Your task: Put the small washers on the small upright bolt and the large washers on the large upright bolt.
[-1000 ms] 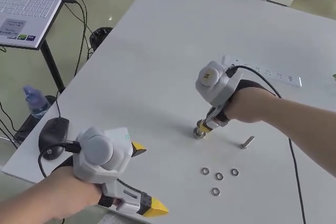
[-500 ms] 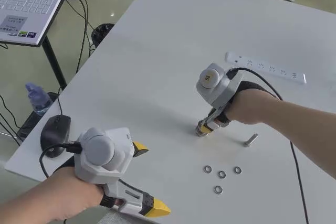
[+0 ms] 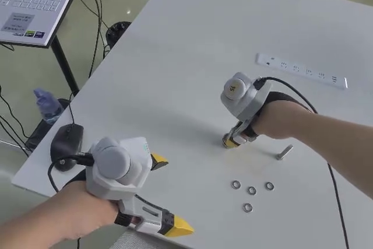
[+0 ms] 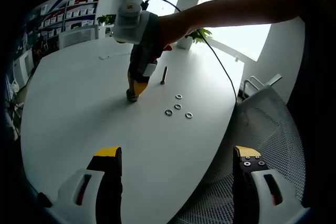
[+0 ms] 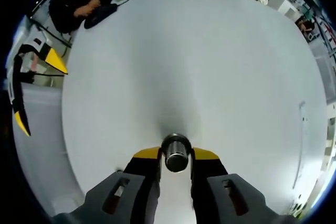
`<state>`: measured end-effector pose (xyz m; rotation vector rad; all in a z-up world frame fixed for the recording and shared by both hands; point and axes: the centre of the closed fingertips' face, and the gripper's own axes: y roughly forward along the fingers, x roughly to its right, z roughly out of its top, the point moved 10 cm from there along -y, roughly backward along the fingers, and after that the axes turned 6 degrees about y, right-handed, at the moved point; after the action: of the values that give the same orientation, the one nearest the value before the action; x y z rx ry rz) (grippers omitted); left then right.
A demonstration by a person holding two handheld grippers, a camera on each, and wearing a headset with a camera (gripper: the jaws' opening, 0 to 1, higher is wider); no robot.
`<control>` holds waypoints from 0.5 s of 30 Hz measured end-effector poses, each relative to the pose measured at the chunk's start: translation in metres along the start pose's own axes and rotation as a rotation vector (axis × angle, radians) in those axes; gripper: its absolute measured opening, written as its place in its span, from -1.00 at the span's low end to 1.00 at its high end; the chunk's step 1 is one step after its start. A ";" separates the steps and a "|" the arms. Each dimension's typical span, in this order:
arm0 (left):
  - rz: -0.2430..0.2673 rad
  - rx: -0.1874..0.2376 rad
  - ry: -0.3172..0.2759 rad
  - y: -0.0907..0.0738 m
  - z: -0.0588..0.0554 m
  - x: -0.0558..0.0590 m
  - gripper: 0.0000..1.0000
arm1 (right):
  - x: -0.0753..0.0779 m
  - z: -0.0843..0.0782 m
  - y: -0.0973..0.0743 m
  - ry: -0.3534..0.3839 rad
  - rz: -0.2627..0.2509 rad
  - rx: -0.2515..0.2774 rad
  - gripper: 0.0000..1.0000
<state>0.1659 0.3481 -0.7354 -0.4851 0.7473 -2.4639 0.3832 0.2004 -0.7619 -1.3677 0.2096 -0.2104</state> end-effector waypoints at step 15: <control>-0.006 0.001 -0.001 0.001 -0.001 0.001 0.74 | -0.003 -0.001 0.001 0.003 -0.009 -0.001 -0.58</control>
<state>0.1654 0.3472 -0.7366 -0.4888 0.7448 -2.4688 0.3802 0.2009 -0.7633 -1.3691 0.2061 -0.2193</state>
